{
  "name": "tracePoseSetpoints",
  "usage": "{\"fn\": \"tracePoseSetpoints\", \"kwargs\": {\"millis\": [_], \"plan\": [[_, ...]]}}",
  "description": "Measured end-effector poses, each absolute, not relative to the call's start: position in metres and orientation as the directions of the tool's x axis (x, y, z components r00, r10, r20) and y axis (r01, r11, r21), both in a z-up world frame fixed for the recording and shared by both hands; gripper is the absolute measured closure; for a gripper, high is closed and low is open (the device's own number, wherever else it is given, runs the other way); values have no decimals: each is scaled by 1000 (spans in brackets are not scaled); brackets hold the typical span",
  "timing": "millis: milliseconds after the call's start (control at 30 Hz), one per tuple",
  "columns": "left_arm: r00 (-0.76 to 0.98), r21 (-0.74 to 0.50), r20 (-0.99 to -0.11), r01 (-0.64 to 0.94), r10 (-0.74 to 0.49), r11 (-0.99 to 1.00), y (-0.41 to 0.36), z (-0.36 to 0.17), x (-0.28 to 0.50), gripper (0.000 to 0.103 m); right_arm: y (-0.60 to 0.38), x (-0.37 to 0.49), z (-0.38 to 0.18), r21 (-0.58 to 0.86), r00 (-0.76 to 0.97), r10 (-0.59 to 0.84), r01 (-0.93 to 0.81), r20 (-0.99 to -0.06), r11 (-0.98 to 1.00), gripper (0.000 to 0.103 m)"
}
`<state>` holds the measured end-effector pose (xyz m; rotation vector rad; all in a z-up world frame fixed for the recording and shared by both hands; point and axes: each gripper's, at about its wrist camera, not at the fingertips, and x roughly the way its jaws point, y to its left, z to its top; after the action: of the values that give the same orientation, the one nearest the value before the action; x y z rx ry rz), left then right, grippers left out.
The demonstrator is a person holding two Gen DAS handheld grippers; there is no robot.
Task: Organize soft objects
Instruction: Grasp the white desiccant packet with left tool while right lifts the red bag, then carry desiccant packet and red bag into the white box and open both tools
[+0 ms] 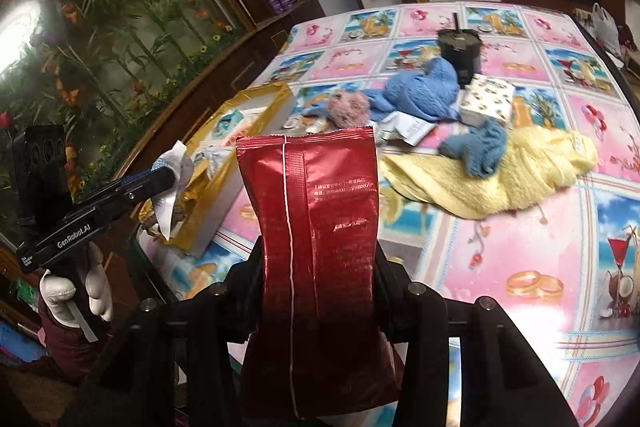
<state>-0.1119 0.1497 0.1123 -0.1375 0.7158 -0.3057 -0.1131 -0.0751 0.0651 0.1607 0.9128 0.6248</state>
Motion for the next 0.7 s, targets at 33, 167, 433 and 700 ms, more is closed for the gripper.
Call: {"fn": "tracePoseSetpoints", "kwargs": {"millis": [33,167,433,700], "plan": [[721,-224,-627,197,-296,954,163,113,-112,83,-69,-112,67,386,445,574,-446,-687,808,58],[737,-209,-641,102,-215,973,205,109,-112,83,-39,-104,77,397,419,605,-484,-677,780,58],[716,-189,-685,3,-134,982,262,92,-80,83,41,-60,90,442,338,656,-526,-675,726,58],[662,-177,-742,-39,-107,983,286,65,-29,83,141,-3,91,280,347,549,-588,-760,759,58]]}}
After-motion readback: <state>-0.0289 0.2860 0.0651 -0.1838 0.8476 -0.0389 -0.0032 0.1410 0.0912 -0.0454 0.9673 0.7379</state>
